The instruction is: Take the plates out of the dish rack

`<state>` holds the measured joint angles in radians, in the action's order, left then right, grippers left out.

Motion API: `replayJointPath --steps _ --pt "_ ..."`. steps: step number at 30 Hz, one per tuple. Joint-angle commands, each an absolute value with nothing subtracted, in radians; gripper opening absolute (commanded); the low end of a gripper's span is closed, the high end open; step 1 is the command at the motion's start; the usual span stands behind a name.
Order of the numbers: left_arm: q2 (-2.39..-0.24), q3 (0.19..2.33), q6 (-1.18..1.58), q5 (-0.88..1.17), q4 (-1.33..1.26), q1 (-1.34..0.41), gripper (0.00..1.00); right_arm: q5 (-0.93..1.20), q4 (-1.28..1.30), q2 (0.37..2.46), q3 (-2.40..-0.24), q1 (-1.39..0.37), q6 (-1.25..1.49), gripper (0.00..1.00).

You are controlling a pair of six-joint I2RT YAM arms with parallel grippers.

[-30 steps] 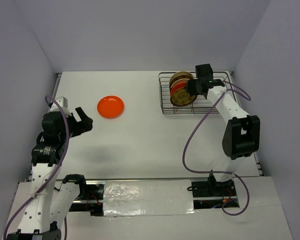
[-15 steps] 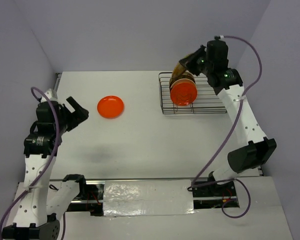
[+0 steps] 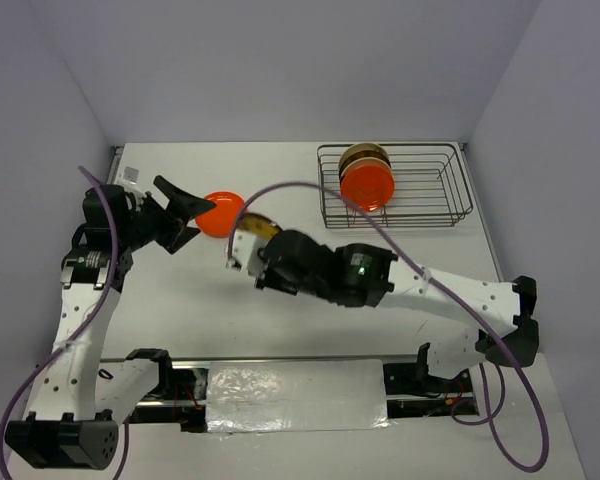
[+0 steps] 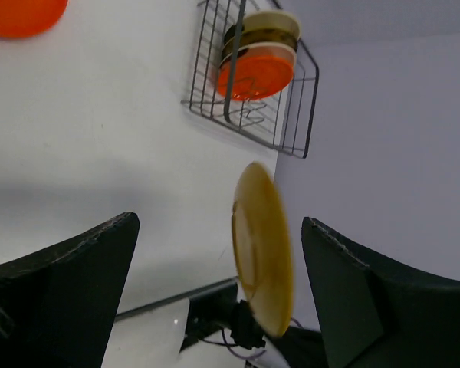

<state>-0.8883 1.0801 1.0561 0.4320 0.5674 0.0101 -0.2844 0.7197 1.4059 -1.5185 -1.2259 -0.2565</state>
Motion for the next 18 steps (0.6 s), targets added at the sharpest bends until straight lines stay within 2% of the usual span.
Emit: replayJointPath --steps 1,7,11,15,18 --pt "-0.888 1.037 1.091 0.558 0.517 0.009 0.99 -0.472 0.741 1.413 -1.525 -1.337 -0.471 0.0" --pt "-0.859 0.947 1.069 0.5 0.547 0.009 0.99 -0.572 0.753 1.587 -1.612 -1.399 -0.52 0.0" --pt "-0.876 0.931 0.999 0.463 0.606 0.009 0.93 -0.607 0.769 1.673 -1.689 -1.41 -0.535 0.0" --pt "-0.877 0.911 0.977 0.446 0.594 0.009 0.68 -0.624 0.781 1.721 -1.738 -1.417 -0.56 0.0" --pt "-0.894 0.902 0.962 0.44 0.588 0.009 0.63 -0.63 0.785 1.747 -1.764 -1.434 -0.566 0.0"
